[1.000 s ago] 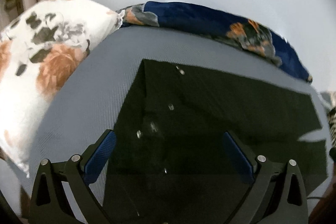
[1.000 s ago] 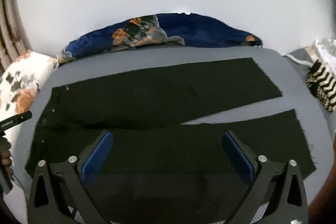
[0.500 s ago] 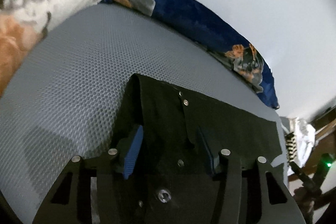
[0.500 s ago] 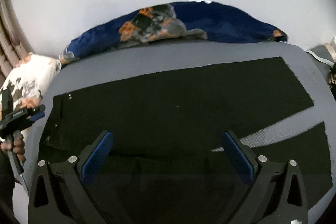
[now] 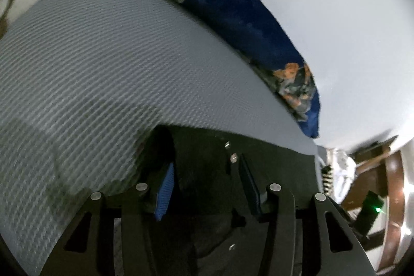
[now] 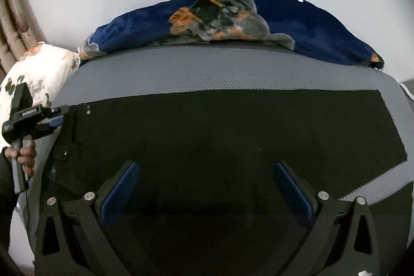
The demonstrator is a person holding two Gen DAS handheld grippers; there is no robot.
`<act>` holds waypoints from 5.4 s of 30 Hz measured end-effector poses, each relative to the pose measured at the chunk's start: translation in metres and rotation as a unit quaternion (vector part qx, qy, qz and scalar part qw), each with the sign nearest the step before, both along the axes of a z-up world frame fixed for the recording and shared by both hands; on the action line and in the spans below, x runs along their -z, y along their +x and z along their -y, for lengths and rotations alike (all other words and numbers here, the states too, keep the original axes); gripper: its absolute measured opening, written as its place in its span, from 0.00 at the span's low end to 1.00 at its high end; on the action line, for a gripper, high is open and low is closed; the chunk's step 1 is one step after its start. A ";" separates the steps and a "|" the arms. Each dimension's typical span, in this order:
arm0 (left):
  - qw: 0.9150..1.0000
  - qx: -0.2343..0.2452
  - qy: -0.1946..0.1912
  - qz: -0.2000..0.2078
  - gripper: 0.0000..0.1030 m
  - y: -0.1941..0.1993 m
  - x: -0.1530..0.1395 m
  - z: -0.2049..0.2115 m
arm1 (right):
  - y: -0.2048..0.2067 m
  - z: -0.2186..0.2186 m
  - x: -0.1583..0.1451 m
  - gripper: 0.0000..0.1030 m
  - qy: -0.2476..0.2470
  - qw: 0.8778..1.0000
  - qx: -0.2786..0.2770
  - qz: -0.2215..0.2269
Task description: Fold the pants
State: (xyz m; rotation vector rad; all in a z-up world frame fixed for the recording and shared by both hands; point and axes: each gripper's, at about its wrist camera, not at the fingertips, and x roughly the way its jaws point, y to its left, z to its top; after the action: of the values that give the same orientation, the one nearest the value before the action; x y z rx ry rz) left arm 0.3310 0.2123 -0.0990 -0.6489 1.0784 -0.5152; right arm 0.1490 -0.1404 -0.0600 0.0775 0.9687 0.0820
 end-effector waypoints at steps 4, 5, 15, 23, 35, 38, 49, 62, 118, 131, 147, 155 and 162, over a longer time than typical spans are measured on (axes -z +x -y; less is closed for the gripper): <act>1.000 0.027 -0.007 0.005 0.47 0.014 -0.003 0.008 | 0.016 -0.004 0.004 1.00 0.009 1.000 -0.018 0.001; 0.999 0.034 -0.004 0.005 0.44 0.018 -0.003 0.011 | 0.020 -0.006 0.004 1.00 0.008 1.000 -0.024 0.005; 0.999 0.021 -0.027 -0.019 0.12 0.026 0.010 -0.004 | 0.072 -0.022 0.013 1.00 -0.032 0.991 -0.132 0.002; 0.998 0.051 -0.015 0.041 0.09 -0.012 -0.067 0.008 | 0.117 -0.034 0.017 1.00 -0.047 0.950 -0.306 -0.037; 0.987 0.092 0.021 0.129 0.08 -0.060 -0.126 0.022 | 0.180 -0.034 0.036 0.77 -0.032 0.865 -0.477 -0.150; 0.987 0.088 0.034 0.128 0.08 -0.061 -0.130 0.027 | 0.186 -0.029 0.048 0.71 -0.045 0.846 -0.501 -0.176; 0.988 0.076 0.073 0.112 0.08 -0.061 -0.133 0.033 | 0.185 0.000 0.067 0.31 -0.074 0.850 -0.489 -0.182; 0.983 0.070 0.123 0.119 0.08 -0.076 -0.142 0.040 | 0.063 0.027 -0.016 0.09 -0.166 0.940 -0.299 0.015; 0.978 0.135 0.145 0.068 0.11 -0.271 -0.102 0.017 | -0.163 0.027 0.038 0.07 -0.202 0.953 -0.227 0.010; 0.970 0.160 0.184 0.009 0.14 -0.272 -0.055 0.014 | -0.194 0.019 0.067 0.07 -0.155 0.956 -0.240 -0.071; 0.973 0.055 0.226 -0.009 0.48 -0.301 -0.106 -0.039 | -0.194 0.019 0.069 0.12 -0.155 0.955 -0.241 -0.070; 0.992 0.031 0.093 -0.076 0.48 -0.301 -0.096 0.000 | -0.195 0.016 0.068 0.12 -0.162 0.954 -0.246 -0.064; 0.983 -0.002 0.095 -0.155 0.48 -0.290 -0.058 0.014 | -0.199 0.018 0.068 0.12 -0.156 0.957 -0.238 -0.056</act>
State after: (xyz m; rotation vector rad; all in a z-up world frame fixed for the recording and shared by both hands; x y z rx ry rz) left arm 0.0405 0.1984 -0.0413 -0.5730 1.4013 -0.3061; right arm -0.0499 -0.1580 -0.1282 -0.4492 1.0869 0.3707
